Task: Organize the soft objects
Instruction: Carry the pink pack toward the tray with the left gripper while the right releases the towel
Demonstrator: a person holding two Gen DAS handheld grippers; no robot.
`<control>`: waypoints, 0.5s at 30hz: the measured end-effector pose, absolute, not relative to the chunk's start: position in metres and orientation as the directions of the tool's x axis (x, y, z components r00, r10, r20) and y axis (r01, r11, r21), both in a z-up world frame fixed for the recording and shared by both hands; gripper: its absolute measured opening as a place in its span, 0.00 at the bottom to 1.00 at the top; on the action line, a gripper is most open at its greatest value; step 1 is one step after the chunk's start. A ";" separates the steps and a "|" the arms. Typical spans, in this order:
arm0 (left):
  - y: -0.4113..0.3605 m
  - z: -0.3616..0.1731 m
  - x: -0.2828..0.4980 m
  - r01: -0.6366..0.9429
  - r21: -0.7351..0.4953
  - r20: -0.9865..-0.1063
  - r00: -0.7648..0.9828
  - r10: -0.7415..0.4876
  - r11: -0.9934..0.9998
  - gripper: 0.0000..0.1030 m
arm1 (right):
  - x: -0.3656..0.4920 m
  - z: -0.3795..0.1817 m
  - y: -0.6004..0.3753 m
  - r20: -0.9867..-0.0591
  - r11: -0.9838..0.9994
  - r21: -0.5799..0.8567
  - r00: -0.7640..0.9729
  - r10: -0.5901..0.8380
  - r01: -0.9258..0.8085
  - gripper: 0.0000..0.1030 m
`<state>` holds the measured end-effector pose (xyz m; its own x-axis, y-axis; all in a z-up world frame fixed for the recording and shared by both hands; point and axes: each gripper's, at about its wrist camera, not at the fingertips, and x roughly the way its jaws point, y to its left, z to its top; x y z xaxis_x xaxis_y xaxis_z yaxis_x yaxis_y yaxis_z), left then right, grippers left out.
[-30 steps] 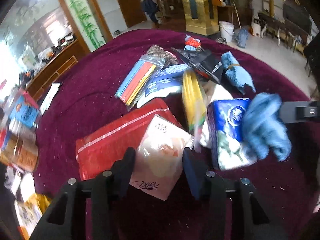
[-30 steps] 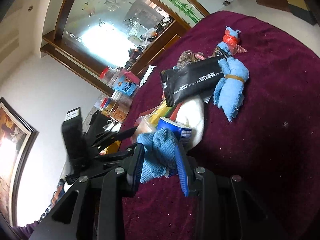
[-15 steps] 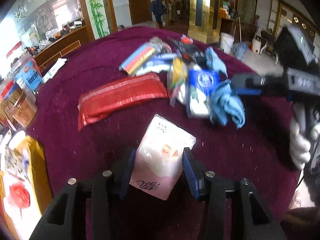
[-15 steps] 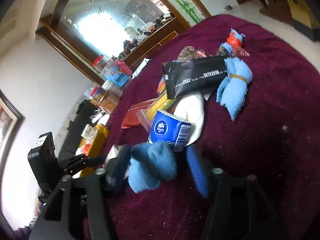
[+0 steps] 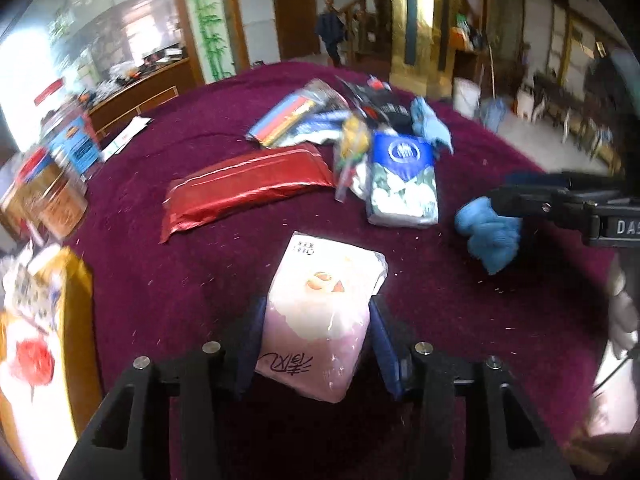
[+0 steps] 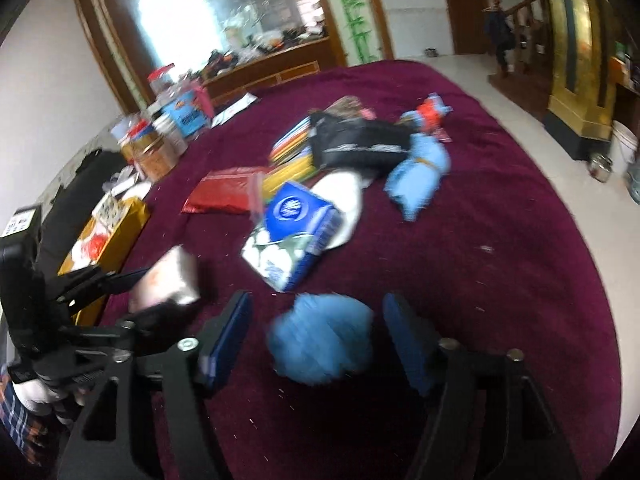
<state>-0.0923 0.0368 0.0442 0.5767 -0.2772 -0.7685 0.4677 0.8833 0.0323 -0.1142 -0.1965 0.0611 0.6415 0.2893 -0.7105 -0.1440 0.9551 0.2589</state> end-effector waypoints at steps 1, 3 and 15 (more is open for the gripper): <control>0.043 0.047 -0.095 0.457 0.018 -0.761 0.583 -0.284 0.889 0.51 | -0.116 0.061 -0.199 -0.713 0.957 0.255 0.643 0.281 -0.136 0.72; 0.057 0.055 -0.104 0.433 -0.014 -0.744 0.598 -0.299 0.902 0.51 | -0.115 0.057 -0.198 -0.726 0.961 0.241 0.632 0.269 -0.132 0.72; 0.209 0.091 -0.140 0.151 -0.213 -0.682 0.684 -0.258 0.965 0.52 | -0.118 0.073 -0.159 -0.702 0.953 0.203 0.645 0.301 -0.224 0.05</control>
<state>-0.1396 0.2091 0.0911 0.6842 -0.2582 -0.6821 0.1514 0.9651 -0.2135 -0.1175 -0.1593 0.0726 0.6448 0.3013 -0.7025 -0.2241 0.9532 0.2031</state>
